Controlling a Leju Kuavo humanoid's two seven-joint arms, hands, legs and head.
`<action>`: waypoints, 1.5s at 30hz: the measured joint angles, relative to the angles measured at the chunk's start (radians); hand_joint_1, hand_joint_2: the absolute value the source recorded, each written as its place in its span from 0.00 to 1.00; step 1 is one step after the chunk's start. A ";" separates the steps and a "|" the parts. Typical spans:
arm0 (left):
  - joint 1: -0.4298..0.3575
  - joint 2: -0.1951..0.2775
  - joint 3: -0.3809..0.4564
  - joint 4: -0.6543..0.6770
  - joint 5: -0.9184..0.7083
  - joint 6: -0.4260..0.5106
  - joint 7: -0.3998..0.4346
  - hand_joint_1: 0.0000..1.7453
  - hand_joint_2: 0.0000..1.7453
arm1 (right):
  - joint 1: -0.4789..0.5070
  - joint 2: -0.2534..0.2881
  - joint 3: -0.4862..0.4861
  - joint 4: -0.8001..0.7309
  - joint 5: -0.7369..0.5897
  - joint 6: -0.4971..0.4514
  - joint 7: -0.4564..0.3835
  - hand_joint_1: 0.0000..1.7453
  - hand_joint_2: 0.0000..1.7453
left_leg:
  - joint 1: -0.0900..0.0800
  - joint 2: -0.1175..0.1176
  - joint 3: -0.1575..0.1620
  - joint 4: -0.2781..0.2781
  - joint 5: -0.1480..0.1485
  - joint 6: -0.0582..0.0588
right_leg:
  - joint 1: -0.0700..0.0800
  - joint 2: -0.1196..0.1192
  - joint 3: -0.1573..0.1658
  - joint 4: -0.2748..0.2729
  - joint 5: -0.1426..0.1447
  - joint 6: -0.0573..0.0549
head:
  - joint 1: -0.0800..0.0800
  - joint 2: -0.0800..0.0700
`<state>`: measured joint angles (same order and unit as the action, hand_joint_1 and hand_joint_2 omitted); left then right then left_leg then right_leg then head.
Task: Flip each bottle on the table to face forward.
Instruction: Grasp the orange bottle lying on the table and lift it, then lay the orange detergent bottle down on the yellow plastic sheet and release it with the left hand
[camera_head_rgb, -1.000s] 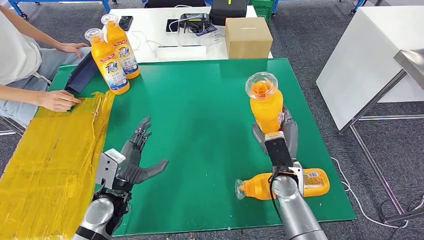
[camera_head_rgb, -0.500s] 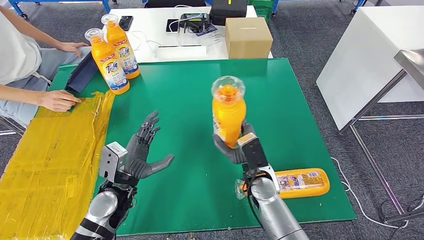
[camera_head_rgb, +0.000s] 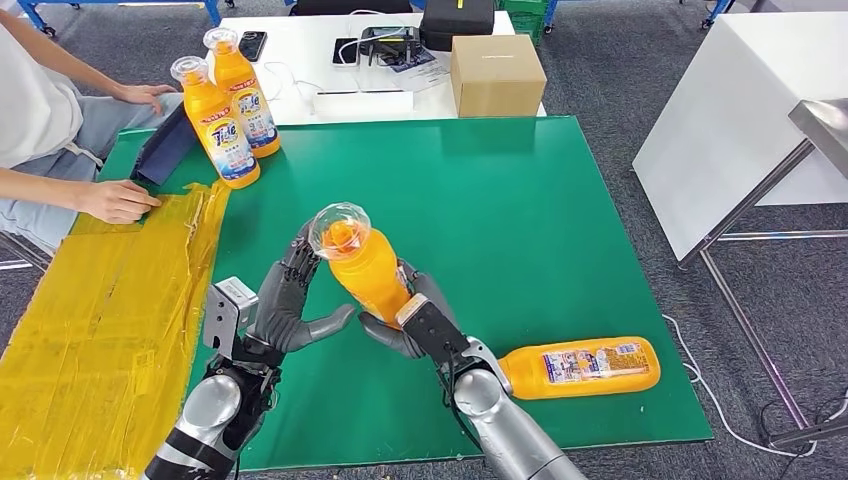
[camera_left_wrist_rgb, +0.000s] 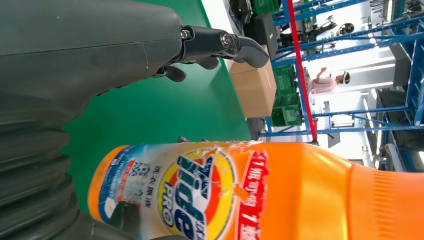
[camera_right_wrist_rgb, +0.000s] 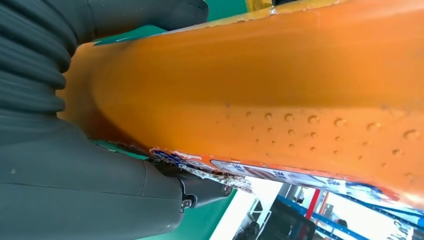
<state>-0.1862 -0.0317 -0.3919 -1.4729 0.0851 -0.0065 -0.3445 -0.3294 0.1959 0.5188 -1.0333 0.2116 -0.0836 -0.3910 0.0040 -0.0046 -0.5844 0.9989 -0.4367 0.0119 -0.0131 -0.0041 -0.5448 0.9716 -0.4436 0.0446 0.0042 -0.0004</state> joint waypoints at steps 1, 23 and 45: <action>0.000 0.000 0.000 0.000 0.000 0.000 0.000 0.00 1.00 | -0.001 0.000 0.002 0.003 0.000 0.000 0.000 1.00 1.00 | 0.000 0.000 0.000 0.000 0.000 0.000 | 0.000 0.000 0.000 0.000 0.000 0.000 | 0.000 0.000; -0.005 0.001 -0.028 -0.010 0.050 -0.032 -0.009 0.00 1.00 | -0.026 0.029 0.097 0.110 0.005 0.016 -0.002 1.00 1.00 | 0.000 0.000 0.000 0.000 0.000 0.000 | 0.000 0.000 0.000 0.000 0.000 0.000 | 0.000 0.000; 0.000 0.001 -0.103 -0.008 -0.001 -0.036 -0.035 0.08 1.00 | -0.028 0.038 0.120 0.195 -0.012 0.022 -0.014 1.00 1.00 | 0.000 0.000 0.000 0.000 0.000 0.000 | 0.000 0.000 0.000 0.000 0.000 0.000 | 0.000 0.000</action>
<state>-0.1861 -0.0305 -0.4950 -1.4810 0.0844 -0.0421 -0.3790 -0.3572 0.2338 0.6386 -0.8379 0.1998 -0.0618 -0.4046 0.0042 -0.0045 -0.5844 0.9989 -0.4368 0.0118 -0.0128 -0.0041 -0.5452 0.9717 -0.4437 0.0446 0.0042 -0.0004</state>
